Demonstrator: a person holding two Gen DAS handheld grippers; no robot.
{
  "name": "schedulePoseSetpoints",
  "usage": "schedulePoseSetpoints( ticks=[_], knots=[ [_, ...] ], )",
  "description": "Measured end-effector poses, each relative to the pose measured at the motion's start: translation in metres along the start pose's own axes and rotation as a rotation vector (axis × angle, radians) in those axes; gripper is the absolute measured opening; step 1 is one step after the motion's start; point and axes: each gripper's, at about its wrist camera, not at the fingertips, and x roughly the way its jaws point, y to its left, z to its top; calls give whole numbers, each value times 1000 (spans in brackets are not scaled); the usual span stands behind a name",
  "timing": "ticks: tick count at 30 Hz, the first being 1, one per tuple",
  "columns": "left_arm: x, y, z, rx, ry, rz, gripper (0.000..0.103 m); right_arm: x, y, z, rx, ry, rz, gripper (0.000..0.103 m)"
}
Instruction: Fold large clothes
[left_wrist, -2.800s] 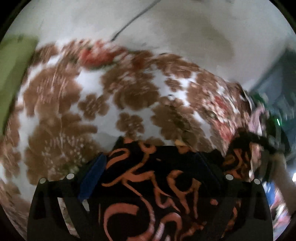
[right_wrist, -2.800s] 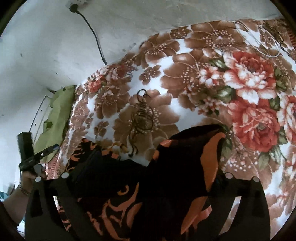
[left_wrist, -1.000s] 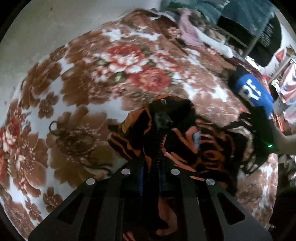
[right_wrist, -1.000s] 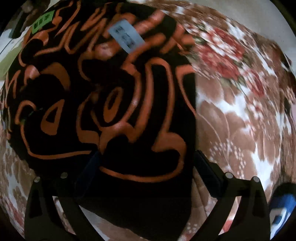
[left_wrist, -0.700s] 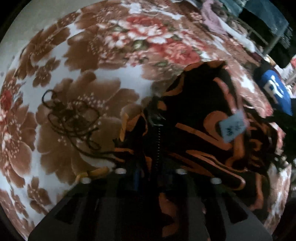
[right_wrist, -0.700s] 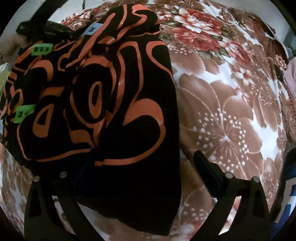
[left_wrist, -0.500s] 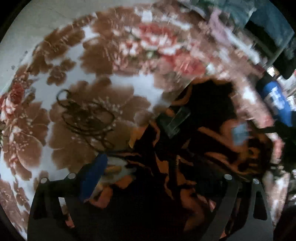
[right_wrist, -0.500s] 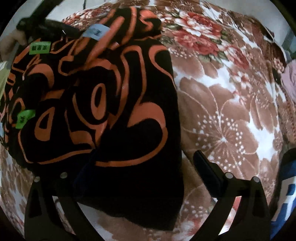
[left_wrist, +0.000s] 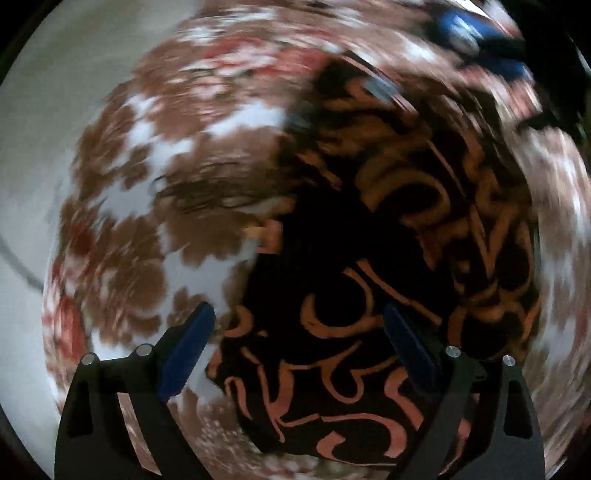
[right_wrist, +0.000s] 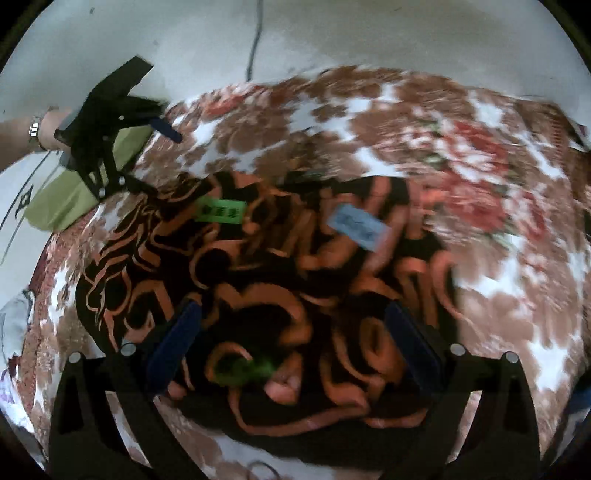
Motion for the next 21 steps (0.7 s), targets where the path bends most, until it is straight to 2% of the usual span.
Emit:
schedulePoseSetpoints(
  ticks=[1, 4, 6, 8, 10, 11, 12, 13, 17, 21],
  knots=[
    [8, -5, -1, 42, 10, -9, 80, 12, 4, 6, -14, 17, -6, 98],
    [37, -14, -4, 154, 56, -25, 76, 48, 13, 18, -27, 66, -4, 98],
    [52, -16, -8, 189, 69, -48, 74, 63, 15, 20, -21, 88, -6, 98],
    [57, -16, -9, 200, 60, -72, 68, 73, 12, 18, -4, 103, 0, 98],
    [58, -12, -11, 201, 56, -104, 47, 78, 8, 15, 9, 111, 0, 98],
    [56, -10, -13, 197, 53, -106, 42, 80, 5, 14, 15, 116, -1, 98],
    [54, -8, -16, 194, 56, -111, 28, 82, 4, 13, 19, 120, 0, 98],
    [49, -4, -20, 195, 67, -110, 23, 82, 4, 11, 21, 123, 1, 98],
    [33, 10, -39, 156, 139, -140, 17, 84, 4, 7, 0, 132, -17, 98],
    [21, 34, -60, 75, 225, -133, 17, 85, 1, 12, -24, 132, -94, 98]
  ],
)
